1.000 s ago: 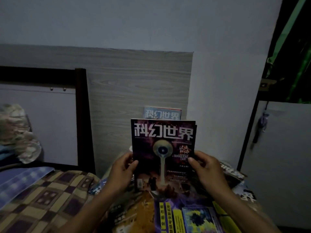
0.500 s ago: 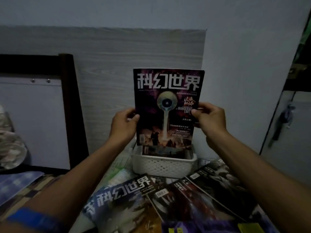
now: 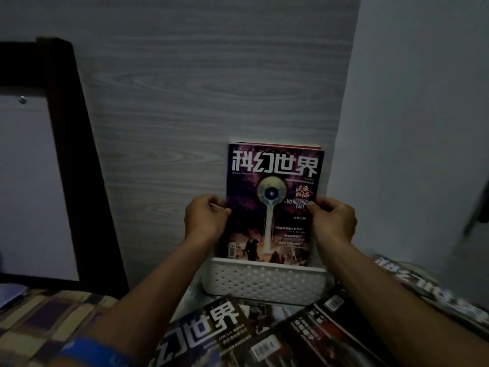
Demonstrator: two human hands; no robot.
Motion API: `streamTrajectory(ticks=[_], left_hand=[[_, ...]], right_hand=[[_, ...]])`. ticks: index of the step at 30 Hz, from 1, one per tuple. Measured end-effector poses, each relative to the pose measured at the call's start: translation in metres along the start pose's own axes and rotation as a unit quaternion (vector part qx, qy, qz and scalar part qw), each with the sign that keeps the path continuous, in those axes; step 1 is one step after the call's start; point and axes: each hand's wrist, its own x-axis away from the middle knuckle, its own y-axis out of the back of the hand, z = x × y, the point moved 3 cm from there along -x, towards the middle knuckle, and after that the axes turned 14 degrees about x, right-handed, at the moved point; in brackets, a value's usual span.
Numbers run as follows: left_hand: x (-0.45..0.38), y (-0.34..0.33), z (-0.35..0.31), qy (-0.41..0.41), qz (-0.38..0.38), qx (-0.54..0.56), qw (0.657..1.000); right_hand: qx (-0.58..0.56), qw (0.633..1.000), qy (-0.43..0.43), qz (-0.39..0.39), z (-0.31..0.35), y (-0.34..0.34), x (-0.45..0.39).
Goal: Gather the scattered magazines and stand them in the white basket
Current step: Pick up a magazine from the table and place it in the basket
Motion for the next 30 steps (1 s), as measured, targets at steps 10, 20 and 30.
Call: streamTrajectory(ticks=[10, 20, 30], left_hand=[[0.018, 0.006, -0.004, -0.022, -0.031, -0.041, 0.998], [0.178, -0.013, -0.021, -0.067, 0.232, -0.102, 0.965], [0.238, -0.034, -0.032, -0.125, 0.372, -0.311, 0.866]], right_hand=[[0.054, 0.992, 0.006, 0.111, 0.004, 0.02, 0.009], [0.262, 0.933, 0.187, 0.159, -0.028, 0.185, 0.09], [0.605, 0.681, 0.355, 0.209, -0.06, 0.203, 0.147]])
